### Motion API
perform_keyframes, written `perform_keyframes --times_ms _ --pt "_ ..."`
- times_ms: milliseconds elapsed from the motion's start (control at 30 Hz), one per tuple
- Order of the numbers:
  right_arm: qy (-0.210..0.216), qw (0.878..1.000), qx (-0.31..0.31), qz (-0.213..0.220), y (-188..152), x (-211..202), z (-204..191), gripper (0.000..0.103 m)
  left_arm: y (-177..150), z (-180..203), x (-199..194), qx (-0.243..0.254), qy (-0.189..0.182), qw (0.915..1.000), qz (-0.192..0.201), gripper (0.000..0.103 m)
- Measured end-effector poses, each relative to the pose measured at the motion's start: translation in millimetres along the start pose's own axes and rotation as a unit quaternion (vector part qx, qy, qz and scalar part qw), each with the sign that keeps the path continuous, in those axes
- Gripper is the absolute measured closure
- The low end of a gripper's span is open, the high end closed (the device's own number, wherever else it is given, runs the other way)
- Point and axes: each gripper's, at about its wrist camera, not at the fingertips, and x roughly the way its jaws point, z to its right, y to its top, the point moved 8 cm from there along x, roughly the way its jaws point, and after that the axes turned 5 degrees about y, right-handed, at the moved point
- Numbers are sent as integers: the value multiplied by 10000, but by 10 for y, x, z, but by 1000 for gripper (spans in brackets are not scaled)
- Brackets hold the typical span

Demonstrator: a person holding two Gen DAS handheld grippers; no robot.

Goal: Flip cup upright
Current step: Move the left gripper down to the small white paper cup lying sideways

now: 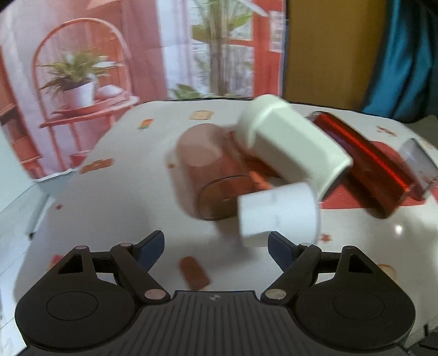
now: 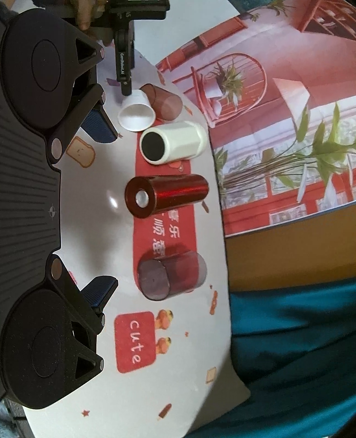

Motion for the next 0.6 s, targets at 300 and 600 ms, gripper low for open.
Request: perform_keyframes --times_ms 300,600 --pt "48 9998 85 -145 -42 54 32 0 11 293 85 -102 -505 9987 -42 18" --pt "94 9994 285 -196 -62 76 108 0 31 467 115 -307 -840 9959 -108 21"
